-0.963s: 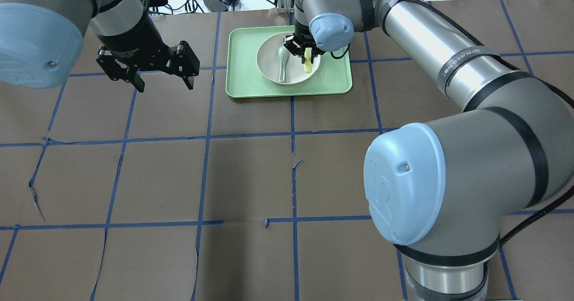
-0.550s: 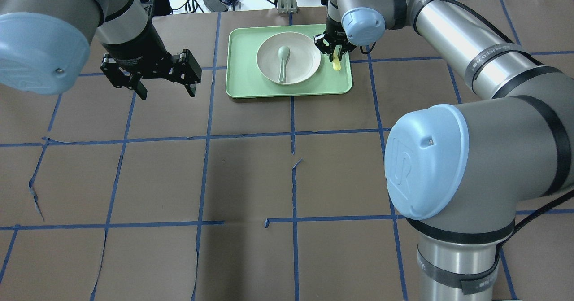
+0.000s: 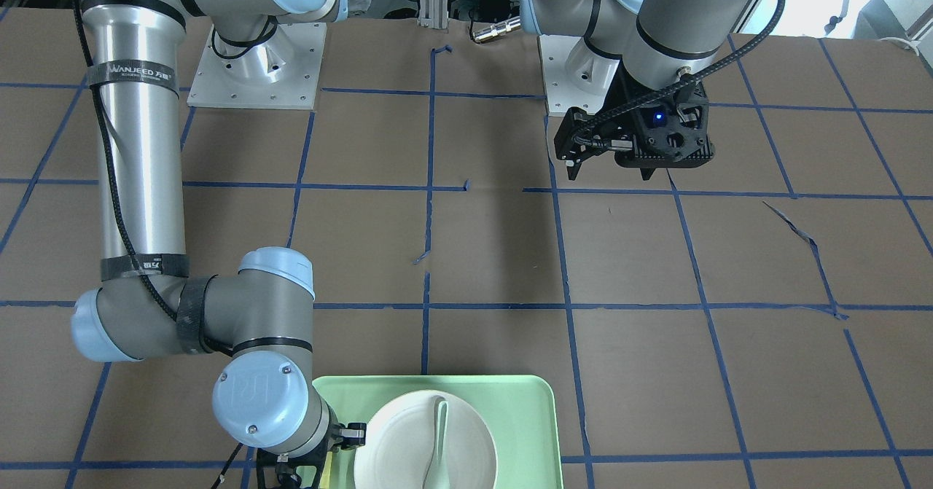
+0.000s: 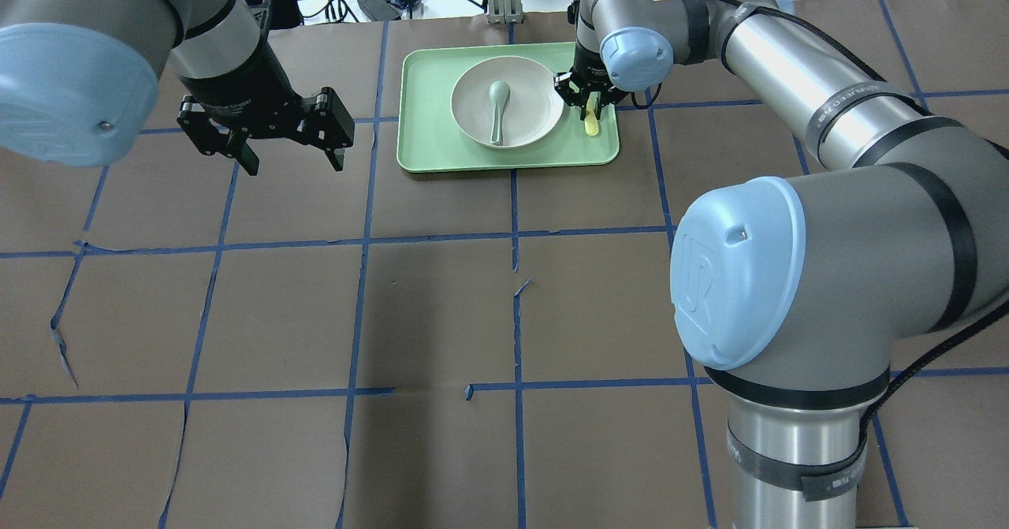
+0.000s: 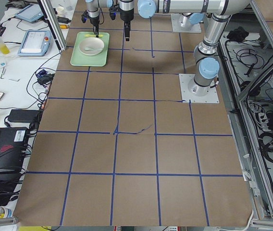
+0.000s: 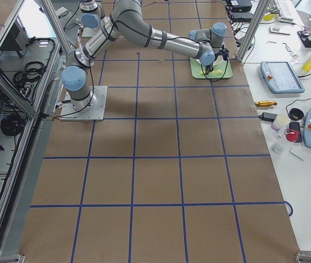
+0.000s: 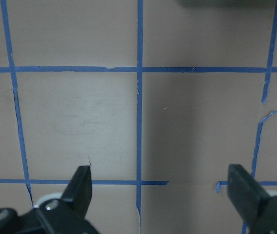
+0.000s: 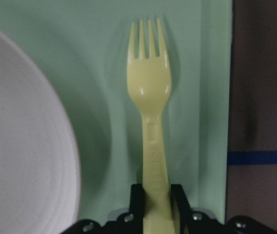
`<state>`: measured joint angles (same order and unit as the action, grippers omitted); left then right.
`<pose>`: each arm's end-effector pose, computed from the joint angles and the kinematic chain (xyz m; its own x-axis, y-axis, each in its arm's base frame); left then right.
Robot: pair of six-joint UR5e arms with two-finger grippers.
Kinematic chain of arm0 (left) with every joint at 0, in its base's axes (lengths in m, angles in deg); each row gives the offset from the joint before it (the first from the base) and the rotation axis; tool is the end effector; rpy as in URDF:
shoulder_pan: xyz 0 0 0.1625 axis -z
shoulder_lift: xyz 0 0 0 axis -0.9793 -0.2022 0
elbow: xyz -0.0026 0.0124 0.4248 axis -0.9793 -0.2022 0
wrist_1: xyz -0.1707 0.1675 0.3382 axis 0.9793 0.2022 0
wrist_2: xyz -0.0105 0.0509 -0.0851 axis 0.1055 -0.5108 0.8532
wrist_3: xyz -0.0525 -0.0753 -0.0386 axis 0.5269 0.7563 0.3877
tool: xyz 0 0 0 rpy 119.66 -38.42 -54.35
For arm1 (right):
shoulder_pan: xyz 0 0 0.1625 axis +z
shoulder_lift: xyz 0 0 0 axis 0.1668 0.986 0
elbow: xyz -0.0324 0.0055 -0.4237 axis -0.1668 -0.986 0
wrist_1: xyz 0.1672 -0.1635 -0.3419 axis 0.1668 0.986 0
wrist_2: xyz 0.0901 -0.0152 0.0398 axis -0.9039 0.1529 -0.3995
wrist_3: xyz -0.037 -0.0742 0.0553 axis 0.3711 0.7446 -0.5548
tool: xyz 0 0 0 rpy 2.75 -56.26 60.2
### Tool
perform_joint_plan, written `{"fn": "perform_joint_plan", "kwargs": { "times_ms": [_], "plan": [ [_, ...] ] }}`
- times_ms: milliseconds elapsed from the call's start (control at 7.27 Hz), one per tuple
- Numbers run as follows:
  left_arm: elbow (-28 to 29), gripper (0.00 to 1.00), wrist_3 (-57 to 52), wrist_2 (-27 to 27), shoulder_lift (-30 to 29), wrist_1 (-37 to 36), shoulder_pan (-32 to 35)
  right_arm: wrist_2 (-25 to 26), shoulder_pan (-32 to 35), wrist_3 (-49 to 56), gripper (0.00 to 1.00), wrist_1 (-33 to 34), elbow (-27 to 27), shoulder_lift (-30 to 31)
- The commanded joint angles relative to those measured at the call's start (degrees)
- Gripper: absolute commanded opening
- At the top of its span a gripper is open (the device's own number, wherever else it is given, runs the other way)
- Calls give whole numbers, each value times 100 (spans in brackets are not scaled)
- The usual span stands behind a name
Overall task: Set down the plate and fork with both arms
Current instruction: 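Carry the fork beside the plate and set it on the tray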
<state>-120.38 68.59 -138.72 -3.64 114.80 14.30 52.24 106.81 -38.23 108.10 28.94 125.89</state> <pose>-0.1551 -0.4984 0.4626 -0.9997 -0.0230 -0.0126 -0.0231 0.9997 0.0036 0.2321 -0.7658 0.1912 -0.9999 0.0083 -0.0125 0.0086 0.9997 -0.0248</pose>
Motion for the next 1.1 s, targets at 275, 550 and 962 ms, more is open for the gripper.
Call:
{"fn": "perform_joint_plan", "kwargs": {
  "times_ms": [275,550,962],
  "plan": [
    [0,100,0,0,0,0,9,-45,0,84,100,11,74,53],
    [0,100,-9,0,9,0,0,34,0,330,100,-407,301,621],
    [0,100,-9,0,9,0,0,298,-26,611,100,-622,1617,2271]
  ]
}}
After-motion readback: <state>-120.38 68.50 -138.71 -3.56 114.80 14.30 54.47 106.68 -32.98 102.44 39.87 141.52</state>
